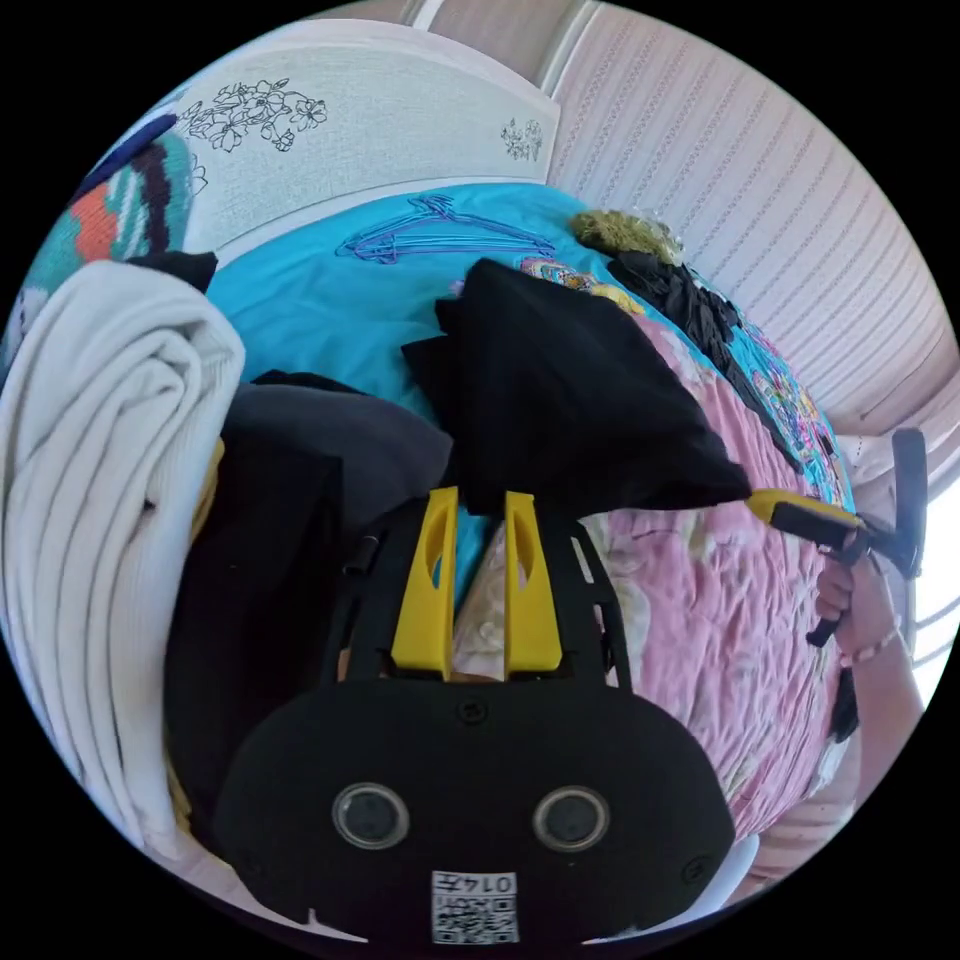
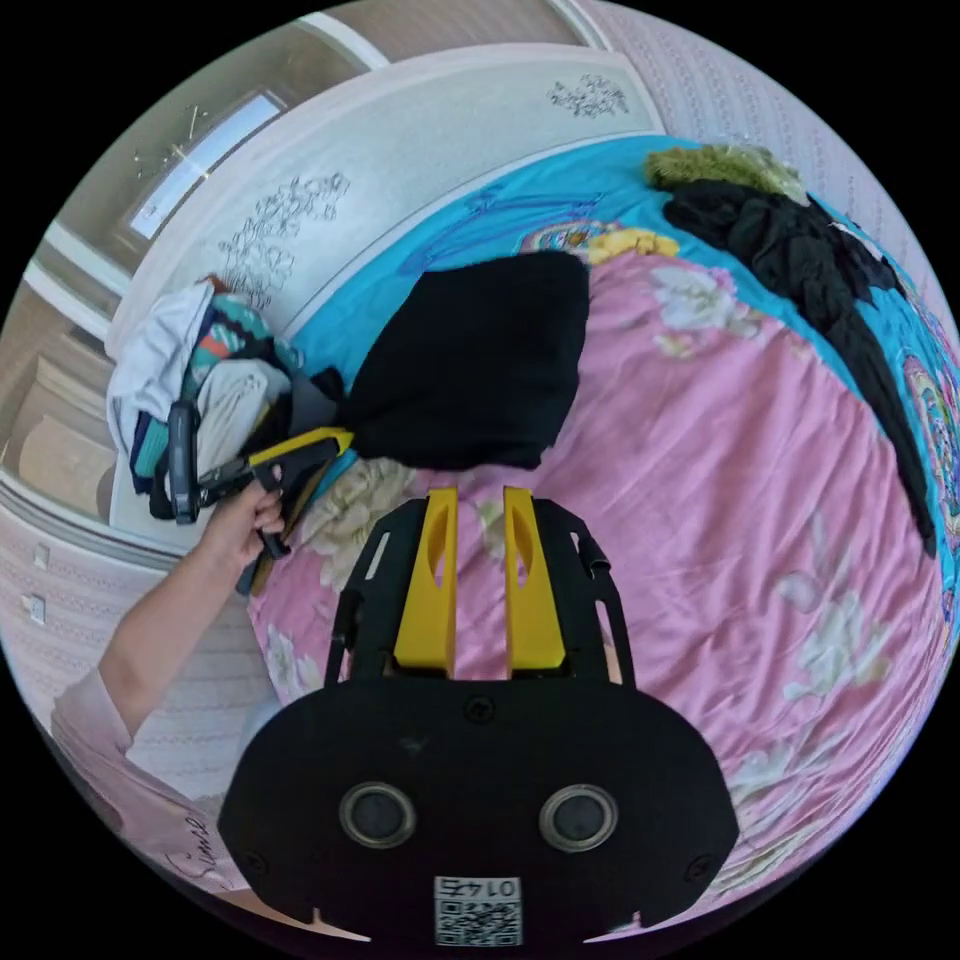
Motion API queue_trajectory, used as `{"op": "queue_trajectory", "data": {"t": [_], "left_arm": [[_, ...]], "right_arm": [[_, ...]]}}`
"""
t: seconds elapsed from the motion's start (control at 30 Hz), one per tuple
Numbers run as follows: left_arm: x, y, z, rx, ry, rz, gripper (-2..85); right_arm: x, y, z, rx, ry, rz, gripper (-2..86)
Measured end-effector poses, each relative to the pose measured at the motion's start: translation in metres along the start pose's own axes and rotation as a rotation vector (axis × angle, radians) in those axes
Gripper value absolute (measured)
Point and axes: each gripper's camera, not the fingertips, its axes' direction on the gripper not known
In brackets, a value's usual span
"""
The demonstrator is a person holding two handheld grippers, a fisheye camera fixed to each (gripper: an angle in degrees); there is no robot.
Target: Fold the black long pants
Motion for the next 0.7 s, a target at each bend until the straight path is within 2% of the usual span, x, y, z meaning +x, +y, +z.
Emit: {"op": "queue_trajectory", "data": {"t": [0.07, 0.13, 0.23, 0.3, 0.4, 0.53, 0.63, 0.7], "left_arm": [[0.016, 0.022, 0.015, 0.013, -0.004, 0.012, 5.1], [0.035, 0.045, 0.015, 0.022, -0.026, 0.057, 4.9], [0.079, 0.108, -0.009, 0.094, -0.014, 0.223, 4.5], [0.112, 0.162, -0.031, 0.136, 0.038, 0.352, 3.8], [0.174, 0.261, -0.057, 0.135, 0.137, 0.536, 2.9], [0.273, 0.372, -0.056, -0.066, 0.343, 0.62, 6.5], [0.361, 0.449, -0.066, -0.016, 0.554, 0.737, 6.9], [0.421, 0.492, -0.072, 0.036, 0.575, 0.845, 6.5]], "right_arm": [[-0.01, 0.022, 0.01, -0.026, -0.047, -0.062, 7.4], [-0.016, 0.057, -0.007, 0.029, -0.092, -0.087, 7.2], [-0.021, 0.148, -0.061, 0.12, -0.174, -0.098, 7.2], [-0.02, 0.217, -0.103, 0.15, -0.144, -0.053, 7.2], [-0.014, 0.345, -0.189, 0.204, 0.009, 0.114, 7.4], [-0.013, 0.516, -0.307, 0.231, 0.323, 0.434, 8.1], [-0.007, 0.609, -0.364, 0.191, 0.443, 0.673, 9.9], [-0.005, 0.648, -0.393, 0.204, 0.439, 0.78, 10.2]]}}
